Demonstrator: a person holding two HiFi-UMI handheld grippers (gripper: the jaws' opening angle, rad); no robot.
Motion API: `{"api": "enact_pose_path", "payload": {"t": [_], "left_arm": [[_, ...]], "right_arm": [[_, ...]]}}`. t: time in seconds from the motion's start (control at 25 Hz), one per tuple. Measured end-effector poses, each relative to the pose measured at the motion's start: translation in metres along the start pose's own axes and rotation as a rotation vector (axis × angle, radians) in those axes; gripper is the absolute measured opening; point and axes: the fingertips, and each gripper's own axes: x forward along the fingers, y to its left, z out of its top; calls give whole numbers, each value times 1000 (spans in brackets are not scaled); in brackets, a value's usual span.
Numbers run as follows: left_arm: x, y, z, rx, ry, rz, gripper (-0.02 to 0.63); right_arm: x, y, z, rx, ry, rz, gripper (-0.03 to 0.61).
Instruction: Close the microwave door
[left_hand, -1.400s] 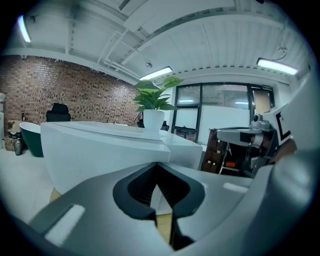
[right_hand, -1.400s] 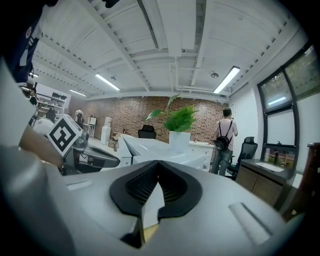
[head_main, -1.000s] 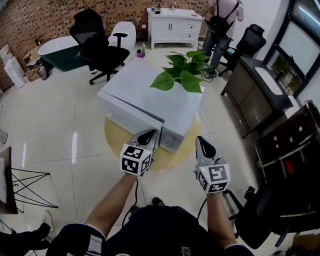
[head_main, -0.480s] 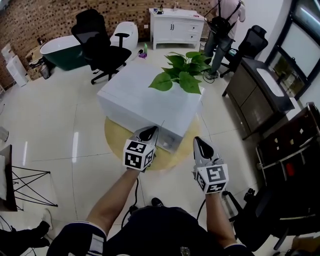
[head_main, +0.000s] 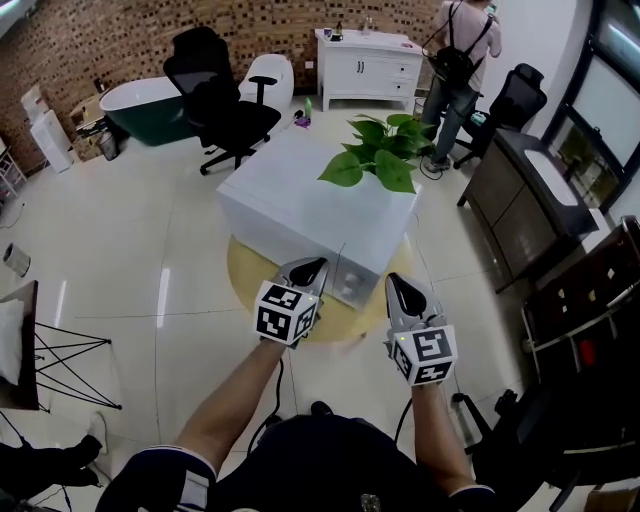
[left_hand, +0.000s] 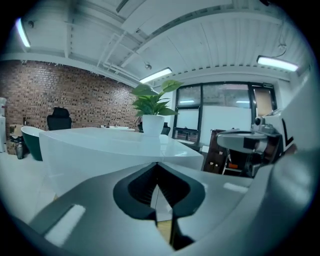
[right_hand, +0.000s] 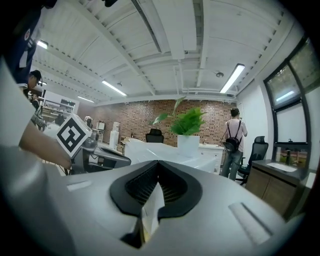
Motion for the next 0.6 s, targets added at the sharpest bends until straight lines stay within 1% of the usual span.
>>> {"api": "enact_pose_path", "payload": {"t": [0.2,0.44,0.6], "left_arm": [[-37,1,11,2,-38,2,12],[-85,8,19,-1,-72,27,12],[-113,12,20,-15,-85,47,12]], "right_arm": [[14,36,8,1,-11,77,2],[33,89,17,8,-19,207,2],[42,116,24,21,-27,272,2]]}}
